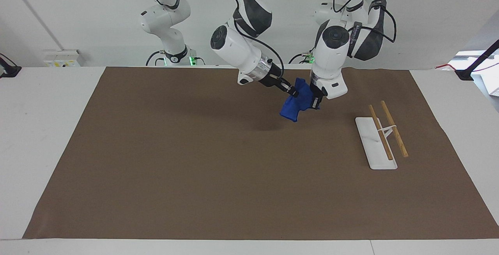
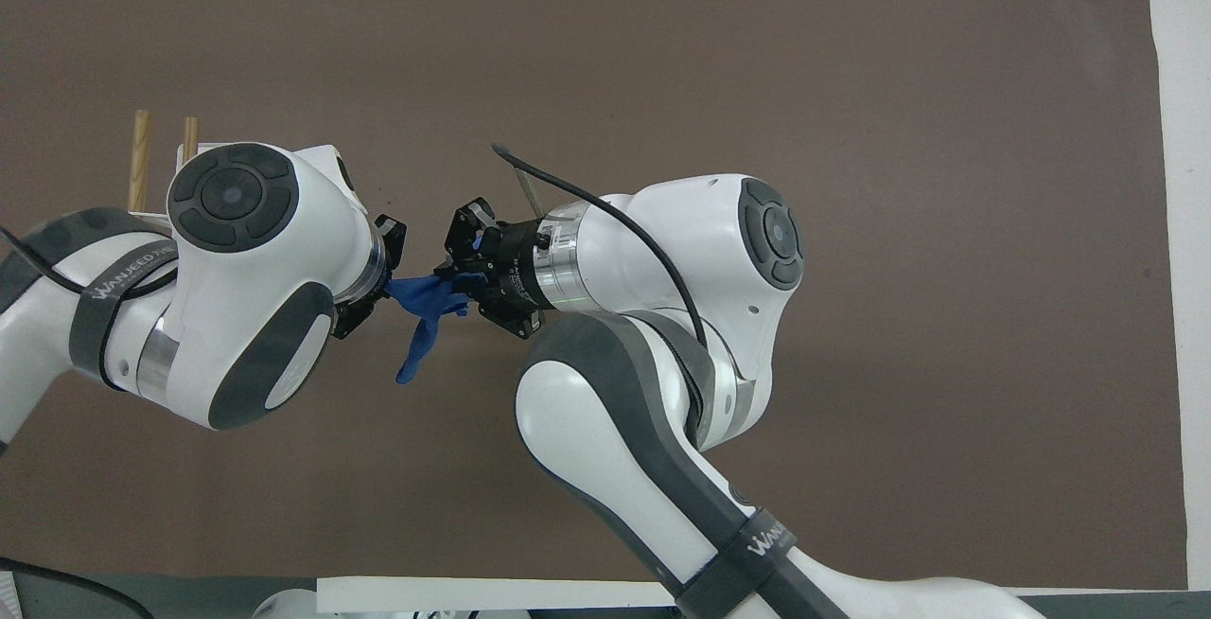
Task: Right arm passes towel to left arm to hang
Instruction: 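Open the right gripper and withdraw while the left gripper carries towel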
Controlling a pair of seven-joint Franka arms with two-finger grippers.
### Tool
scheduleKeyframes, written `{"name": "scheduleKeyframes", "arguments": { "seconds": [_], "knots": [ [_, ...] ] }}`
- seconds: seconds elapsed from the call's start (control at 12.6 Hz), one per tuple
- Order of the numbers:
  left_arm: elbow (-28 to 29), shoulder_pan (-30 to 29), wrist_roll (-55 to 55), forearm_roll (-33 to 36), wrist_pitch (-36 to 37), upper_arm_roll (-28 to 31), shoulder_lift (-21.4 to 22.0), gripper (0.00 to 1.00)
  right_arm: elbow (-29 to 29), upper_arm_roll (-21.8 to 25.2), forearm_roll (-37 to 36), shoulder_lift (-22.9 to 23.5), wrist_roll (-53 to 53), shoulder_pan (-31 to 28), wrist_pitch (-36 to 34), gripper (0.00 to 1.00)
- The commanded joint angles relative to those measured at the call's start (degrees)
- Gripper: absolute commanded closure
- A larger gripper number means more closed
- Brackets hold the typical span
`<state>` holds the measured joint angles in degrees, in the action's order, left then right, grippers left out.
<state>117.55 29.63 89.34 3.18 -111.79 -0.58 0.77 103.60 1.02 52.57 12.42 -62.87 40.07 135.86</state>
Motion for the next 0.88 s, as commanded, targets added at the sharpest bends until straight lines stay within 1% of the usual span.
{"name": "scheduleKeyframes", "arguments": {
  "seconds": [0.0,0.16,0.24,0.4,0.48,0.56,0.64,0.72,0.8],
  "knots": [
    [-1.7,-0.4,0.1,0.5,1.0,0.5,0.4,1.00,0.2,-0.1,-2.2,-0.2,1.9,-0.2,0.3,0.00],
    [-6.4,-2.6,-1.4,0.5,4.3,0.5,-0.4,1.00,0.0,-0.1,-6.1,-0.1,3.1,-0.7,-0.2,0.00],
    [-7.9,-3.1,-2.1,0.5,5.3,0.8,-0.4,1.00,-0.1,-0.1,-10.8,-0.1,4.5,-1.2,-0.4,0.00],
    [-10.6,-5.8,-2.6,1.1,5.6,1.0,0.0,1.00,-0.2,0.2,-24.3,-0.5,10.1,-3.6,-1.6,0.00],
    [-11.5,-6.5,-4.0,1.5,5.5,1.2,0.1,1.00,-0.3,0.3,-32.3,-0.9,13.7,-6.6,-3.4,0.00],
    [-12.7,-8.0,-6.7,3.3,5.4,1.2,0.1,1.00,-0.9,0.2,-38.4,-1.6,17.9,-9.9,-5.7,0.00],
    [-13.7,-10.0,-7.5,4.0,4.6,1.1,0.1,1.00,-1.2,0.2,-43.1,-2.7,23.3,-13.0,-8.4,0.00],
    [-15.0,-11.9,-8.0,4.1,4.6,1.2,-0.2,1.00,-2.1,0.6,-46.0,-3.8,27.1,-14.9,-11.5,0.00],
    [-15.4,-14.1,-9.0,4.2,4.6,1.1,-0.3,1.00,-3.5,0.7,-49.0,-5.3,30.1,-17.8,-16.5,0.00]
  ]
}}
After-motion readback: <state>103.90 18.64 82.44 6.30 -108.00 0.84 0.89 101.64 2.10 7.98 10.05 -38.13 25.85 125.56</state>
